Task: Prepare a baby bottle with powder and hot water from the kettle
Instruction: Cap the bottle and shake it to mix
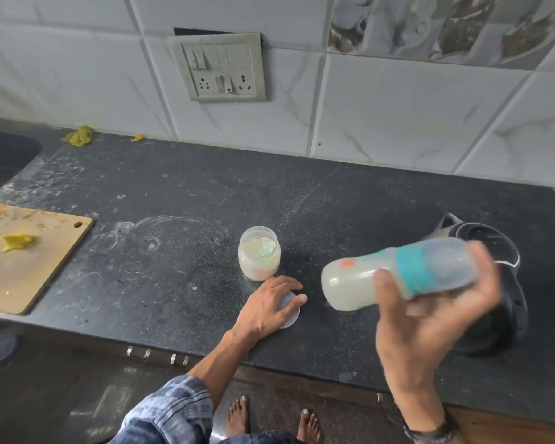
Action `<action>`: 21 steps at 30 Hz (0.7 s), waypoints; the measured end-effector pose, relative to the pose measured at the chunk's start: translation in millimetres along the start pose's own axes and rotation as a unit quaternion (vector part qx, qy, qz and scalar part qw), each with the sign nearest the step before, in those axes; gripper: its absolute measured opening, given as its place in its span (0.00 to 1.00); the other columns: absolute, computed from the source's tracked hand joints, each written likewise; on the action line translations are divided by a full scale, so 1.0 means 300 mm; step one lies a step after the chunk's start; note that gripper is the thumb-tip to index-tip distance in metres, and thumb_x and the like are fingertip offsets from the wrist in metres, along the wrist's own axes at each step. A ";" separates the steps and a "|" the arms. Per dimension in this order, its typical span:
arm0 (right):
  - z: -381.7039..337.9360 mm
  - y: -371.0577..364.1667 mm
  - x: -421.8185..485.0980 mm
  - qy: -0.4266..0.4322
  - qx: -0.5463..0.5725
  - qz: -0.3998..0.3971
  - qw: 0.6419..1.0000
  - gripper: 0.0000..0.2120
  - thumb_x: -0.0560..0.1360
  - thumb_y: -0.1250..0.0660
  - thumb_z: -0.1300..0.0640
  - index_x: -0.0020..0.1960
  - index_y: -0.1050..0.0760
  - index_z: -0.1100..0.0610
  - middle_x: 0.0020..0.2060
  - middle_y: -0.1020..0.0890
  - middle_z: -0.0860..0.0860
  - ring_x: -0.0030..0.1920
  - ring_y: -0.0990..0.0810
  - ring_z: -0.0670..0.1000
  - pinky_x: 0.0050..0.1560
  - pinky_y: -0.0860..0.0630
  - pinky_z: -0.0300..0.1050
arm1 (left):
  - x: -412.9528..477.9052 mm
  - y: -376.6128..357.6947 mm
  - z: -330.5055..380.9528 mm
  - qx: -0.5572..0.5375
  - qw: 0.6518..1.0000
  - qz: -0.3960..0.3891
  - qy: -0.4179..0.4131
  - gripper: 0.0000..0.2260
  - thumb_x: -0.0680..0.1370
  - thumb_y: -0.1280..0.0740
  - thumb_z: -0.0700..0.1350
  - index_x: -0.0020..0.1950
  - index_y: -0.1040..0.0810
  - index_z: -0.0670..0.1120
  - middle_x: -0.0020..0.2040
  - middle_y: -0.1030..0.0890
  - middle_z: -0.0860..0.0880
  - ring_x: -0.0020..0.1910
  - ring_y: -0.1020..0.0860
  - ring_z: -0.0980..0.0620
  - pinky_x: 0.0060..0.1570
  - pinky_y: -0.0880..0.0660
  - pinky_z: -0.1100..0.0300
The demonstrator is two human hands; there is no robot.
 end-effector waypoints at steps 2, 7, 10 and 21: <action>-0.013 0.009 0.014 0.049 -0.006 0.015 0.999 0.38 0.79 0.26 0.49 0.75 0.46 0.62 0.69 0.35 0.52 0.66 0.27 0.46 0.62 0.23 0.40 | 0.001 0.003 0.003 0.005 1.000 0.004 0.004 0.22 0.82 0.40 0.64 0.64 0.19 0.51 0.64 0.22 0.58 0.64 0.28 0.60 0.63 0.30 0.62; 0.063 -0.046 -0.006 -0.107 0.004 -0.093 0.990 0.37 0.75 0.21 0.55 0.75 0.40 0.51 0.62 0.22 0.37 0.57 0.17 0.45 0.53 0.16 0.45 | -0.006 0.005 0.010 0.002 1.000 -0.002 -0.008 0.28 0.79 0.44 0.68 0.65 0.20 0.49 0.63 0.22 0.57 0.60 0.29 0.60 0.59 0.31 0.63; 0.031 -0.003 0.014 -0.029 0.030 0.000 0.999 0.36 0.79 0.25 0.51 0.77 0.44 0.53 0.71 0.30 0.48 0.64 0.23 0.48 0.58 0.19 0.43 | -0.005 0.007 0.007 0.005 1.000 0.005 0.000 0.21 0.82 0.39 0.63 0.64 0.20 0.50 0.64 0.22 0.57 0.64 0.28 0.59 0.63 0.30 0.61; 0.093 0.010 0.002 -0.042 0.014 0.034 0.998 0.37 0.79 0.26 0.58 0.78 0.45 0.53 0.73 0.32 0.54 0.65 0.21 0.50 0.56 0.17 0.44 | -0.001 0.002 -0.002 0.007 1.000 0.012 0.005 0.19 0.82 0.38 0.62 0.64 0.19 0.51 0.64 0.22 0.59 0.64 0.28 0.61 0.64 0.30 0.62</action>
Point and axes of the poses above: each hand's wrist, its own x-axis towards the middle knuckle, its own y-axis out of the back of the hand, z = x × y, the point moved 5 cm from there along x, towards the middle knuckle
